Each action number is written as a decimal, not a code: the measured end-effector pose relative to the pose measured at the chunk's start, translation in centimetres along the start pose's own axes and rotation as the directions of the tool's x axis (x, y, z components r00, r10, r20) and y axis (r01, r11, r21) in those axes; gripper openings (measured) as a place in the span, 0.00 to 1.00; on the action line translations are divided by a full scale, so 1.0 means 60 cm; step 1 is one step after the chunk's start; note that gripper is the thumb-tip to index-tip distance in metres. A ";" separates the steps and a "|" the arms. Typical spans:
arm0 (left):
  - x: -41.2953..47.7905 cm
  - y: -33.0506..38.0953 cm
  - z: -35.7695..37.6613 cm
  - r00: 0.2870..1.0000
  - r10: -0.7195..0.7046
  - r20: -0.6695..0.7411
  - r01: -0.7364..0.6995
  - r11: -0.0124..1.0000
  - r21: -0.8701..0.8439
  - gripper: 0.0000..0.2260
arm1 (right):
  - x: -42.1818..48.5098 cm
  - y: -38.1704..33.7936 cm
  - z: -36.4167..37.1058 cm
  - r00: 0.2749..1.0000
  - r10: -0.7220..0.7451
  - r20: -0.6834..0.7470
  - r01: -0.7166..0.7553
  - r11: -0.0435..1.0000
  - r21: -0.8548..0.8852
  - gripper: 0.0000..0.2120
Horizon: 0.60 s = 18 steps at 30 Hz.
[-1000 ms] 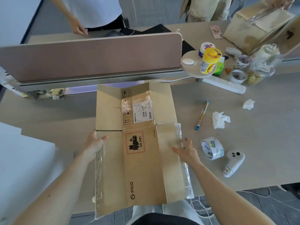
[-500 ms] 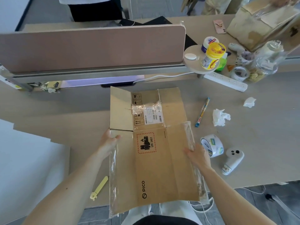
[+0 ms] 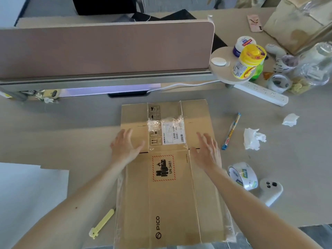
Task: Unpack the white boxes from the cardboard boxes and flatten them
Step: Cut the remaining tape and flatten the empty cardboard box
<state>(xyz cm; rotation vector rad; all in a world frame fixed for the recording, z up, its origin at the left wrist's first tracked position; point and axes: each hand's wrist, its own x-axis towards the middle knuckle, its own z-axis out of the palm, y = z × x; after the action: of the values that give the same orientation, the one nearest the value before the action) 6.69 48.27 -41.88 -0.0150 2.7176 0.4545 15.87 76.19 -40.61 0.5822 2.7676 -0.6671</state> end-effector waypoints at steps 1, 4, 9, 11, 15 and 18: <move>0.019 0.013 0.005 0.999 0.043 0.027 -0.044 0.999 0.031 0.36 | 0.028 -0.007 0.003 1.000 -0.012 0.029 0.013 1.000 -0.027 0.30; 0.077 0.049 0.022 0.992 0.094 0.085 -0.099 0.993 0.064 0.37 | 0.114 -0.022 0.024 0.996 -0.060 0.059 0.065 0.995 -0.078 0.29; 0.165 0.076 0.050 0.991 0.097 0.094 -0.114 0.974 0.195 0.36 | 0.214 -0.031 0.057 0.995 -0.093 0.022 0.095 0.979 -0.181 0.28; 0.182 0.076 0.062 0.993 0.082 0.088 -0.102 0.964 0.248 0.36 | 0.225 -0.026 0.070 0.997 -0.069 0.019 0.072 0.977 -0.200 0.30; 0.182 0.072 0.088 0.996 0.089 -0.019 -0.078 0.945 0.317 0.35 | 0.220 -0.024 0.090 0.999 -0.043 -0.022 0.035 0.962 -0.270 0.32; 0.188 0.071 0.094 0.996 0.082 -0.027 -0.069 0.943 0.325 0.34 | 0.226 -0.025 0.096 0.999 -0.029 -0.018 0.022 0.955 -0.296 0.31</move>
<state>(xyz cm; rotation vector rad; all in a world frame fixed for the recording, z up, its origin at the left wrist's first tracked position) -1.97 54.66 -49.67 0.1711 2.8062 0.0224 3.84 76.57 -49.28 0.4913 2.8229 -0.2413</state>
